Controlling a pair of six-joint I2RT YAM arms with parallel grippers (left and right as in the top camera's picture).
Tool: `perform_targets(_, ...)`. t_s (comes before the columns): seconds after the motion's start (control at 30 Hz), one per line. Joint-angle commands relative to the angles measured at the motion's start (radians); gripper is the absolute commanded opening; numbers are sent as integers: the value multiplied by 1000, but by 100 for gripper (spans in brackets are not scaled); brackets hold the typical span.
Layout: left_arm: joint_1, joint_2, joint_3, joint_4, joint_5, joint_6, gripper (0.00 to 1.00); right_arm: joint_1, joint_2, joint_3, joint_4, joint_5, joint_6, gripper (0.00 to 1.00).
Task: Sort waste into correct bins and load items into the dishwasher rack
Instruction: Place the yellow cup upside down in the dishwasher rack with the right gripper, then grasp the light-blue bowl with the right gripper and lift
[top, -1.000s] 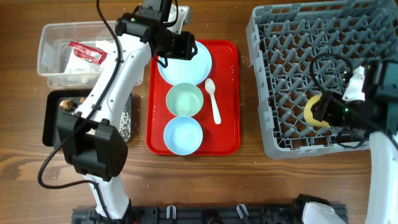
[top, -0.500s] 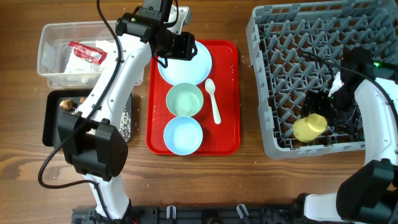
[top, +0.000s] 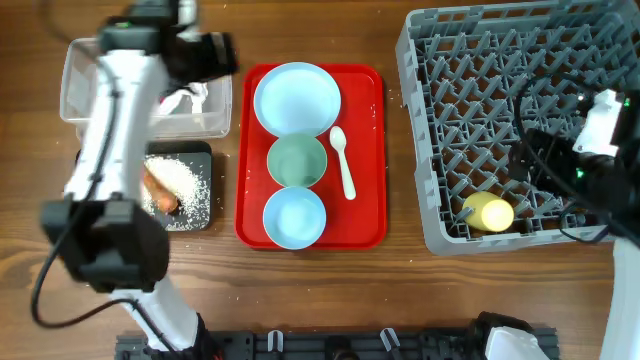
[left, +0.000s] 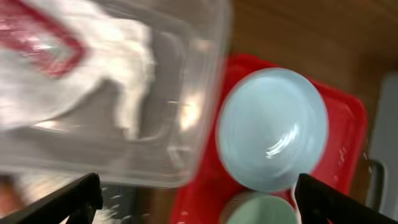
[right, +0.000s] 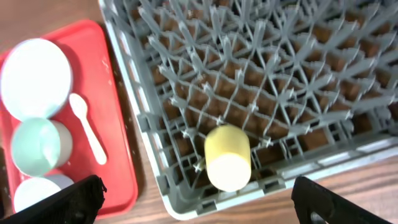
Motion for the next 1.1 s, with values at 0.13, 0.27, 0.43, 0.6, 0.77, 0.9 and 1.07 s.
perform_targets(0.13, 277, -62, 2, -79, -16, -45, 100, 0, -19, 12, 41, -32, 1, 100)
perform_targets(0.27, 344, -62, 2, -79, -16, -45, 100, 6, -3, 12, 112, -233, -13, 99)
perform_targets(0.43, 350, -62, 2, -79, -16, -45, 100, 298, 123, 12, 283, -244, 96, 100)
perform_targets(0.6, 350, -62, 2, -79, -16, -45, 100, 629, 451, 12, 458, -207, 142, 100)
perform_targets(0.77, 350, -62, 2, -79, -16, -45, 100, 768, 779, 6, 432, -332, 260, 67)
perform_targets(0.9, 350, -62, 2, -79, -16, -45, 100, 864, 816, 4, 381, -216, 305, 55)
perform_targets(1.07, 350, -62, 2, -79, -16, -45, 100, 931, 819, 2, 351, -36, 375, 46)
